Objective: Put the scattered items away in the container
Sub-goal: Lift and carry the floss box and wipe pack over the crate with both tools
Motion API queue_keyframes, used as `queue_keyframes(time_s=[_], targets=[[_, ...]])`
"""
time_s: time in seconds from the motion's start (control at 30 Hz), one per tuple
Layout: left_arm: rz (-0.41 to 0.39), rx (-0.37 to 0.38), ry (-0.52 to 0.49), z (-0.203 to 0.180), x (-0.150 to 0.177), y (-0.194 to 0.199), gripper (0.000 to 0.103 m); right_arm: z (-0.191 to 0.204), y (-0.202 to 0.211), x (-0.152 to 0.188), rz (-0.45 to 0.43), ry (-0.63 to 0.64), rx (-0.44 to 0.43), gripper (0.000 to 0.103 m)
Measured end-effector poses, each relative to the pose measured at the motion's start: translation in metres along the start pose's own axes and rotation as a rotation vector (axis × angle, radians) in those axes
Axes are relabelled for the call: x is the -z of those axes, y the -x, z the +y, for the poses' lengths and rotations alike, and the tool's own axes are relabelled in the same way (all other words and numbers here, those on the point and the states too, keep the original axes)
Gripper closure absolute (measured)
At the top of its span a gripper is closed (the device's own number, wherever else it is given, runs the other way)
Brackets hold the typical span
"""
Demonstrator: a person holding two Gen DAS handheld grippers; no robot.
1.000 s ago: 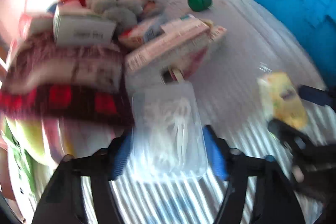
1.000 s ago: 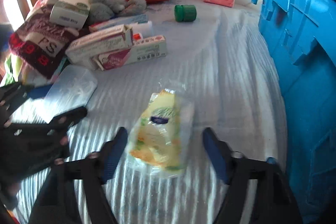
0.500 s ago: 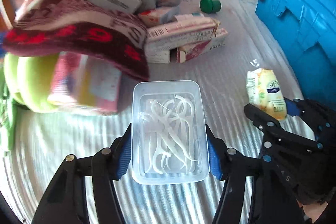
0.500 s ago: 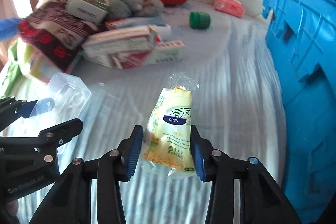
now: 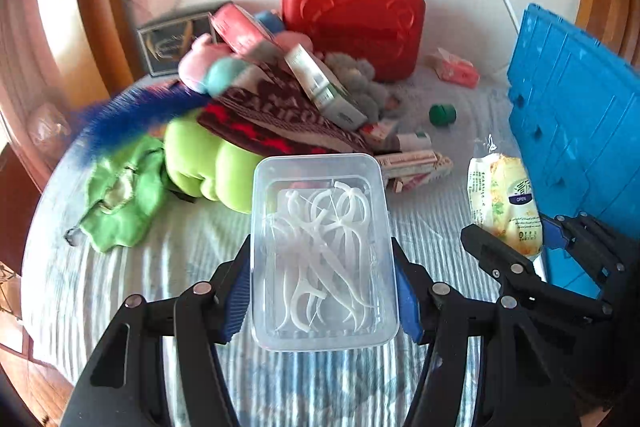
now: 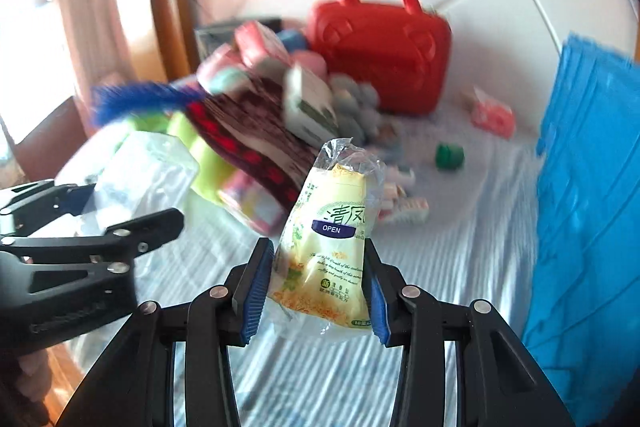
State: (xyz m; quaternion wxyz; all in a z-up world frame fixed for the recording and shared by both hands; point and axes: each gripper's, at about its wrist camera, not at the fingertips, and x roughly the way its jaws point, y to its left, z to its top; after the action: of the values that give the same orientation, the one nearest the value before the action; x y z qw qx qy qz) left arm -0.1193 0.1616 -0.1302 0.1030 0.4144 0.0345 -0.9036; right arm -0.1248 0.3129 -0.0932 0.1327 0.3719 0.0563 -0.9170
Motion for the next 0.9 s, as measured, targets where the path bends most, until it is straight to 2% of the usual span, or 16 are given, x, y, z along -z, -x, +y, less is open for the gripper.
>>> queue_keyframes(time_s=[0.23,0.43,0.7,0.9], targets=[[-0.081,0.036,-0.002,0.014,-0.005,0.055,0.044,0.015,0.057,-0.024,-0.076,-0.010,0.034,0.061],[-0.134,0.120,-0.019,0.013,-0.007,0.092,0.044,0.022,0.108,-0.038,-0.128,-0.013,0.104,0.061],[-0.212,0.203,-0.085,-0.022,-0.018,0.140,0.044,0.002,0.182,-0.049,-0.210,-0.026,0.205,0.061],[-0.241,0.259,-0.131,-0.076,-0.031,0.167,0.044,-0.041,0.228,-0.047,-0.256,-0.039,0.271,0.061]])
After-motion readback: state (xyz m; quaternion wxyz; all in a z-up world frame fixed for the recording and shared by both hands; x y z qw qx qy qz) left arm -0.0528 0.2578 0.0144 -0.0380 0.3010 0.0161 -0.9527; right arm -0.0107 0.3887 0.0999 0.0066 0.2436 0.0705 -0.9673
